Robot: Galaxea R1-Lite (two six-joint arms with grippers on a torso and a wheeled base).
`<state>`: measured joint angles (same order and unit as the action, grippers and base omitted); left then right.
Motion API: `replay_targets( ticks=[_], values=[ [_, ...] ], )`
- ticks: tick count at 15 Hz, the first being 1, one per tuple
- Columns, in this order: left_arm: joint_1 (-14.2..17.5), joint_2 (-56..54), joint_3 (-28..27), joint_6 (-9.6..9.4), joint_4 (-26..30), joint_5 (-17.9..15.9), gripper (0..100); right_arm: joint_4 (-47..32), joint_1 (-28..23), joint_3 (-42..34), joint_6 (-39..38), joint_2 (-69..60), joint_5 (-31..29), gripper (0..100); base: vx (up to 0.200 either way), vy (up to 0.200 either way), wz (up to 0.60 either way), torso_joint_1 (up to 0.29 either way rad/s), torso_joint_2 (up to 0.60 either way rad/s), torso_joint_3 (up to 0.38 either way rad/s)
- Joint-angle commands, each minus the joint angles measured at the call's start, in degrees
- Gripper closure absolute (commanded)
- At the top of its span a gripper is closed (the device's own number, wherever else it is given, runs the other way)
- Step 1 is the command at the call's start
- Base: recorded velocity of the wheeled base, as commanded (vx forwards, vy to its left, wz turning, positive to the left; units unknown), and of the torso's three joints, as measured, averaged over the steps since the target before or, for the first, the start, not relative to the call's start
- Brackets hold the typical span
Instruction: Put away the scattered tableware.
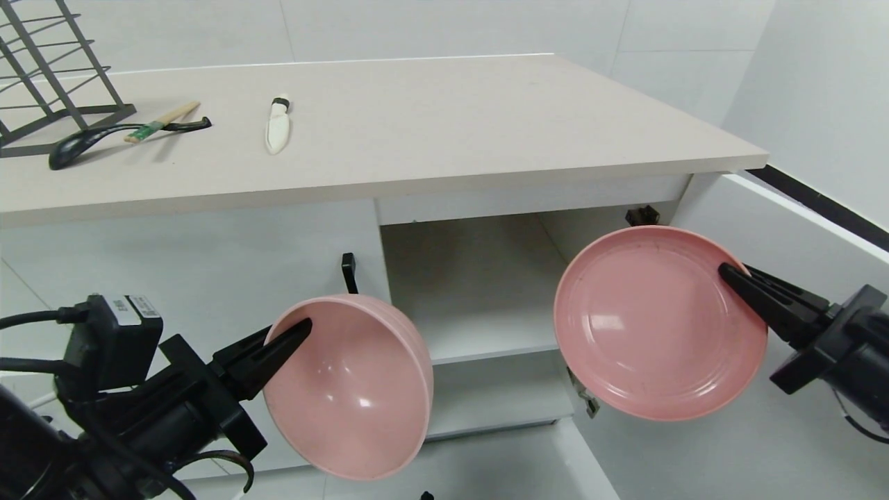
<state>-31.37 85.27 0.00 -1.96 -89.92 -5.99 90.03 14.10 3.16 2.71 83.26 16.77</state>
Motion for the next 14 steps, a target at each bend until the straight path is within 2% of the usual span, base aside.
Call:
replay_targets(
  ticks=[1,9,10,12,14],
  values=[
    [0.08,-0.02,0.00,-0.06,-0.08,0.01,100,-0.03,0.05,0.01,0.02,0.06,0.01,100,0.000,0.000,0.00,0.000,0.00,0.000],
    [0.17,-0.28,0.00,-0.23,-0.08,-0.08,100,-0.03,0.22,-0.87,0.02,2.52,0.01,100,0.000,0.000,0.00,0.000,0.00,0.000],
    [0.34,-0.81,0.00,-0.41,-0.08,0.10,100,-0.03,2.07,-1.05,0.02,5.60,0.01,100,0.000,0.000,0.00,0.000,0.00,0.000],
    [0.52,-0.81,0.00,-2.78,-0.08,0.18,100,-0.03,7.52,0.80,0.11,13.77,0.01,100,0.000,0.000,0.00,0.000,0.00,0.000],
    [1.40,-2.04,0.00,-2.87,1.15,0.18,100,-0.03,12.00,6.86,0.19,21.59,-0.08,100,0.000,0.000,0.00,0.000,0.00,0.000]
  ],
)
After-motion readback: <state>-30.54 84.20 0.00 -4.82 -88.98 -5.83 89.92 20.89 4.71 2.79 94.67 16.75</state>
